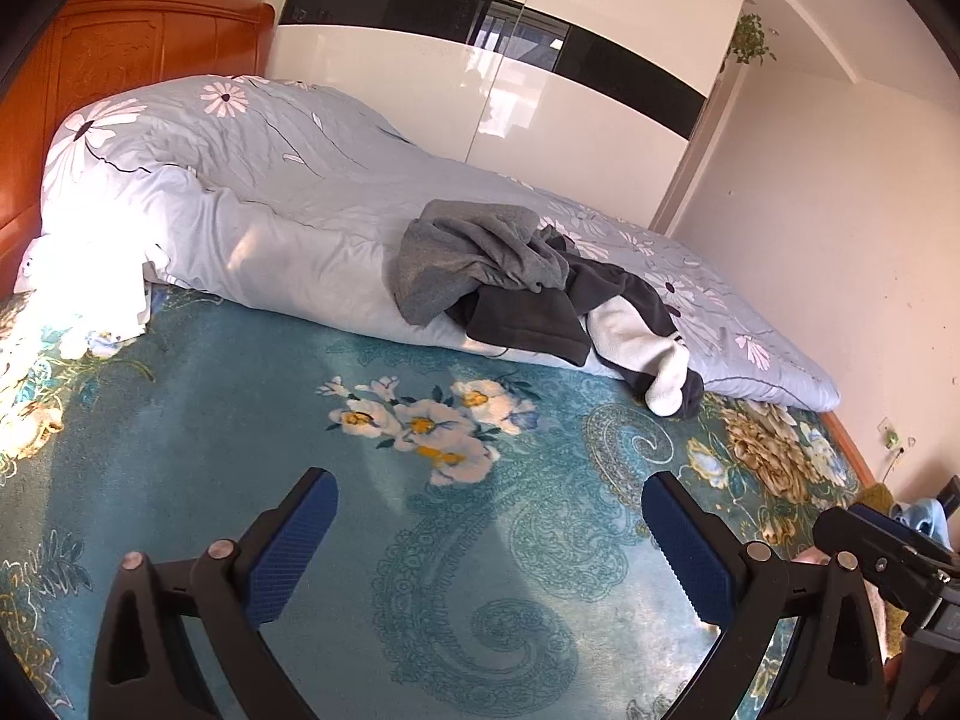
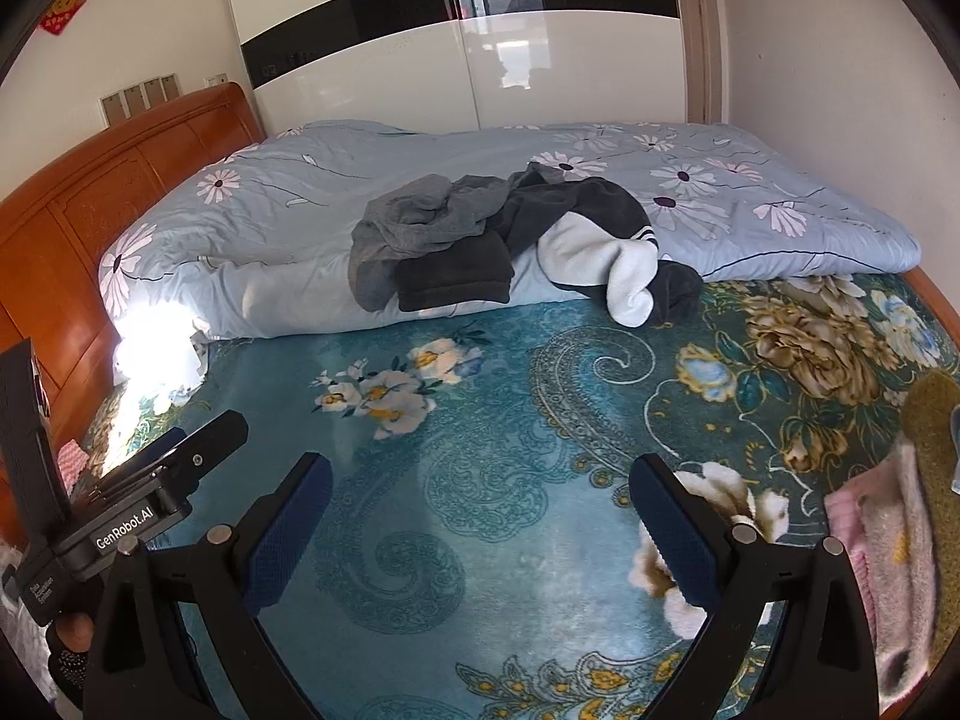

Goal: Fold clothes
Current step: 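Move both grippers toward the grey clothes pile on the duvet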

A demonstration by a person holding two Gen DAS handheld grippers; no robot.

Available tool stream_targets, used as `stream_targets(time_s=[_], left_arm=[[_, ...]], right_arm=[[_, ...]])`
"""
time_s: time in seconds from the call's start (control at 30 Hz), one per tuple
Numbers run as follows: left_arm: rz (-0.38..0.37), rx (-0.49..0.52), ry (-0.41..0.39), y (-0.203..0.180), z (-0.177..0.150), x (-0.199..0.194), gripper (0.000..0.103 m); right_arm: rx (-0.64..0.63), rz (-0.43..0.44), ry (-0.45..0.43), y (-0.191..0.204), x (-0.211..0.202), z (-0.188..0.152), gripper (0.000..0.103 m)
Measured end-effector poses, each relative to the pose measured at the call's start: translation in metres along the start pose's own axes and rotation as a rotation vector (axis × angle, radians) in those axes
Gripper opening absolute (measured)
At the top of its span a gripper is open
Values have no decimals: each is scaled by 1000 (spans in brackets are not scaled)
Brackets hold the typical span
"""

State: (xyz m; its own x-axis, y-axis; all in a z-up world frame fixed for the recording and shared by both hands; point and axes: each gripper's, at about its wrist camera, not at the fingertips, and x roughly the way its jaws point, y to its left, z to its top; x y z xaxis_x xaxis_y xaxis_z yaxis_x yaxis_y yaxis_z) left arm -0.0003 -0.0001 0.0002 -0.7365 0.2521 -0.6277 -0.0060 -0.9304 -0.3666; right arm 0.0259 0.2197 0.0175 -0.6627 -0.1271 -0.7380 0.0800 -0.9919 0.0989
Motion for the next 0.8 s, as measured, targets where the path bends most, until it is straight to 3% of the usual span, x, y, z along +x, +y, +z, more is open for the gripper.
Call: stream_targets(time_s=[0.3,0.37,0.8], left_arm=[[-99,-41,-122,12,23,-1,103],[-116,-22,-168,11,9,-5,103],[-22,135,-167,32,2,-13,103]], right_arm=[[24,82,-144,5,6,-11,103],[29,101,-176,6,8,-13,103],[32,89,-189,32,11,-1,103]])
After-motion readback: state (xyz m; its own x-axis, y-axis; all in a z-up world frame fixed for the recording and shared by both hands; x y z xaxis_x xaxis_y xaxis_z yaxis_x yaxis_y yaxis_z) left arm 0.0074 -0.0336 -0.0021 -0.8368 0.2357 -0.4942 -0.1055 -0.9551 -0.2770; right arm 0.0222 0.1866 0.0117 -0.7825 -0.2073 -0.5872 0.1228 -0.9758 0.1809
